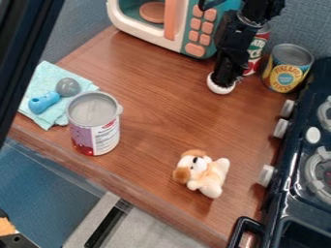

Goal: Move the mushroom to the top side of the blue towel

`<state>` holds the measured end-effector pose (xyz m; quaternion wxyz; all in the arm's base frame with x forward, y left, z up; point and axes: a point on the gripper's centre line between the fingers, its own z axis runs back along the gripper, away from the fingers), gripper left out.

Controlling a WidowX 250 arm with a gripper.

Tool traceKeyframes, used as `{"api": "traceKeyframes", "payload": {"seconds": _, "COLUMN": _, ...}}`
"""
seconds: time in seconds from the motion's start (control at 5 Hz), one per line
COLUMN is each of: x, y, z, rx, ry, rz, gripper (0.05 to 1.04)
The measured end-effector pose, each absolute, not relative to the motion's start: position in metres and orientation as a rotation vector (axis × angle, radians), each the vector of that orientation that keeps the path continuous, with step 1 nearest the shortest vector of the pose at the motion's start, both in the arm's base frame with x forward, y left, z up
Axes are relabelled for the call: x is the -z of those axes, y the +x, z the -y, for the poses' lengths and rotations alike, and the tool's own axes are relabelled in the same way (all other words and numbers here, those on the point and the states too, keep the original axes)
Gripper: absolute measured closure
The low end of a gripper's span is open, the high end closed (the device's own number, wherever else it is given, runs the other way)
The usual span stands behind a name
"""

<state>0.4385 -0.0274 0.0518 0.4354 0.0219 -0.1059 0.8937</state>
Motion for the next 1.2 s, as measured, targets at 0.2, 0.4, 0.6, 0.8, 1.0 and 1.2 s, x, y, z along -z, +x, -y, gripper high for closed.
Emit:
{"api": "traceKeyframes", "payload": {"seconds": 0.2, "x": -0.051, "y": 0.438, "z": 0.028, "rx": -2.23, "ry": 0.054, "rz": 0.266, "gripper": 0.86}}
{"api": "traceKeyframes", "payload": {"seconds": 0.4, "x": -0.047, "y": 0.432, "z": 0.031, "rx": -2.225, "ry": 0.069, "rz": 0.285, "gripper": 0.86}}
{"api": "traceKeyframes", "payload": {"seconds": 0.6, "x": -0.054, "y": 0.415, "z": 0.024, "rx": -2.267, "ry": 0.062, "rz": 0.3, "gripper": 0.86}}
{"api": "traceKeyframes", "payload": {"seconds": 0.8, "x": -0.09, "y": 0.396, "z": -0.004, "rx": -2.373, "ry": 0.001, "rz": 0.326, "gripper": 0.86}}
{"api": "traceKeyframes", "payload": {"seconds": 1.0, "x": -0.11, "y": 0.373, "z": -0.043, "rx": -2.512, "ry": -0.002, "rz": 0.348, "gripper": 0.86}}
{"api": "traceKeyframes", "payload": {"seconds": 1.2, "x": -0.11, "y": 0.353, "z": -0.075, "rx": -2.633, "ry": 0.04, "rz": 0.365, "gripper": 0.86}}
